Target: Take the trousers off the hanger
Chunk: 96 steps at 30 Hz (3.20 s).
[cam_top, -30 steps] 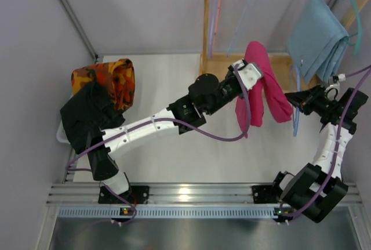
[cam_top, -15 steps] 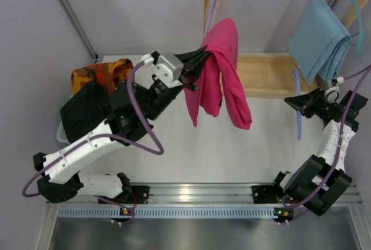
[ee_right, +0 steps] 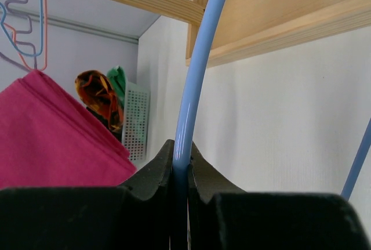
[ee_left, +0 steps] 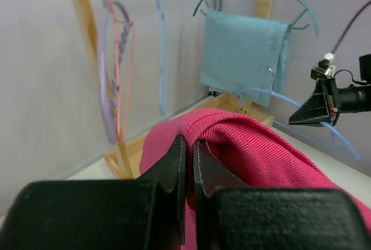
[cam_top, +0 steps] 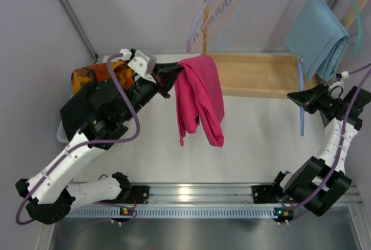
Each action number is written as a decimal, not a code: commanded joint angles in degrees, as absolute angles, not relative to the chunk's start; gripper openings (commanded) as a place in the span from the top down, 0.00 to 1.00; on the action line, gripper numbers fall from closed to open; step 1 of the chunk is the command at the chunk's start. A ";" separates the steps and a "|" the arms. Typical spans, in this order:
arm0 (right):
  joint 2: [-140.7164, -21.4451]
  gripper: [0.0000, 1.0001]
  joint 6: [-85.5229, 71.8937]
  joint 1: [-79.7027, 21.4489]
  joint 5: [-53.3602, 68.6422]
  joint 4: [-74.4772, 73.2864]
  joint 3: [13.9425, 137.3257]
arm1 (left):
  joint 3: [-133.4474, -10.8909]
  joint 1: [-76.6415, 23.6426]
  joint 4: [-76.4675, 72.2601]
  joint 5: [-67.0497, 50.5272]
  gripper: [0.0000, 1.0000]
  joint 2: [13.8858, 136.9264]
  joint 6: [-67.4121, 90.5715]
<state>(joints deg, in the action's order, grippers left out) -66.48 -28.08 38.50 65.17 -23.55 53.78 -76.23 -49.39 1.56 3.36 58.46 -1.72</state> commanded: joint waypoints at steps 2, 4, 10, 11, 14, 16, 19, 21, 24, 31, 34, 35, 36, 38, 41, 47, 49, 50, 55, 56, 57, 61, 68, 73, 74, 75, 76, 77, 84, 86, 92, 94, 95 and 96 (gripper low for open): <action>-64.42 1.00 -26.98 39.02 66.88 -19.87 57.39 | -80.77 -39.32 -2.64 0.27 1.00 53.44 9.74; -64.60 1.00 -27.59 38.94 66.88 -18.90 57.48 | -81.47 -35.53 -1.15 0.26 1.00 52.65 13.42; -64.77 1.00 -28.56 38.58 67.32 -17.40 57.39 | -80.07 -23.66 -0.26 3.25 1.00 50.63 17.40; -64.78 1.00 -28.74 38.41 67.85 -17.32 57.48 | -79.98 -21.21 -0.26 3.77 1.00 49.67 17.66; -64.60 1.00 -28.56 38.15 68.46 -17.23 58.27 | -79.63 -15.24 -0.26 5.44 1.00 47.30 18.37; -64.60 1.00 -28.30 38.06 68.90 -17.49 58.71 | -79.11 -10.49 2.02 6.68 1.00 45.62 18.89; -64.60 1.00 -27.78 37.79 69.34 -18.02 59.33 | -77.88 -6.25 3.16 4.93 1.00 41.58 19.86; -64.60 1.00 -27.16 37.71 69.43 -18.63 59.50 | -77.52 -2.39 4.82 4.13 1.00 38.43 20.91; -64.86 1.00 -27.16 37.44 69.87 -18.72 59.85 | -76.82 2.89 6.93 4.30 1.00 35.60 21.80; -63.46 1.00 -27.25 36.56 70.23 -19.42 61.26 | -76.47 12.64 16.06 13.79 1.00 28.58 18.46; -63.19 1.00 -28.47 35.86 69.79 -18.99 62.05 | -76.64 15.11 20.11 16.69 1.00 27.69 17.23; -63.19 1.00 -29.09 35.60 69.79 -18.20 62.40 | -76.47 16.34 22.30 17.13 1.00 27.42 16.62; -63.19 1.00 -30.31 35.16 69.61 -17.76 62.49 | -76.20 16.70 22.93 18.44 1.00 27.42 15.22; -63.02 1.00 -31.28 34.72 69.43 -16.88 62.75 | -74.54 16.87 23.03 19.68 1.00 27.94 13.28; -62.14 1.00 -31.73 33.49 69.00 -16.87 63.10 | -72.00 16.96 21.72 21.18 1.00 30.23 10.29; -59.77 1.00 -29.10 32.43 68.20 -20.12 63.28 | -60.58 16.88 1.71 14.95 1.00 39.80 3.52; -58.98 1.00 -28.65 32.43 68.12 -20.74 63.63 | -59.50 16.88 -7.27 13.02 1.00 46.18 3.69; -58.89 1.00 -28.74 32.34 67.85 -20.83 64.07 | -59.15 16.88 -9.47 11.01 1.00 48.32 4.39; -58.18 1.00 -29.62 30.59 66.36 -20.30 65.91 | -57.92 14.96 -23.97 6.85 1.00 64.55 7.13; -58.18 1.00 -29.10 29.89 65.84 -20.56 66.35 | -58.18 13.81 -24.78 9.64 1.00 66.69 5.99; -58.18 1.00 -29.09 29.53 65.57 -20.65 66.79 | -58.36 12.84 -24.87 10.02 1.00 68.36 5.98; -58.80 1.00 -27.51 27.86 64.69 -22.85 69.52 | -57.04 12.48 -24.61 10.55 0.96 74.44 7.29; -62.13 1.00 -25.76 24.88 62.93 -26.71 77.33 | -55.81 12.39 -15.23 5.89 0.28 75.15 4.84; -65.91 1.00 -22.15 20.75 59.07 -34.44 86.81 | -57.74 12.39 -5.37 4.23 0.01 69.53 4.13; -67.22 1.00 -21.97 19.44 57.50 -34.71 87.88 | -58.09 12.39 -4.49 1.96 0.01 68.22 4.48; -67.85 1.00 -22.23 18.90 57.05 -34.72 88.85 | -58.53 12.39 -3.35 0.63 0.01 67.25 4.74; -68.55 1.00 -22.32 18.37 55.21 -35.06 91.03 | -59.67 12.31 -1.86 0.27 0.01 65.41 5.18; -70.21 1.00 -22.76 17.15 54.41 -35.16 92.27 | -60.11 12.22 -0.98 -3.04 0.01 64.61 6.14; -77.95 1.00 -34.95 13.54 53.08 -24.55 99.58 | -61.87 10.38 -0.26 -8.78 0.01 59.42 9.84; -80.75 1.00 -43.04 12.75 54.49 -16.65 100.19 | -61.96 9.50 -0.26 -8.79 0.02 58.89 10.72; -87.44 1.00 -55.62 9.67 53.53 -4.68 105.38 | -61.79 6.68 2.63 -9.49 0.01 58.18 10.99; -89.11 1.00 -57.47 8.53 52.65 -3.25 107.83 | -61.70 6.24 3.34 -9.41 0.01 58.27 10.99; -90.43 1.00 -57.57 8.09 52.47 -3.08 108.71 | -61.79 6.15 3.77 -9.40 0.01 58.45 10.99; -90.96 1.00 -57.48 7.74 52.21 -2.64 109.94 | -61.96 6.15 4.30 -9.32 0.02 58.53 11.07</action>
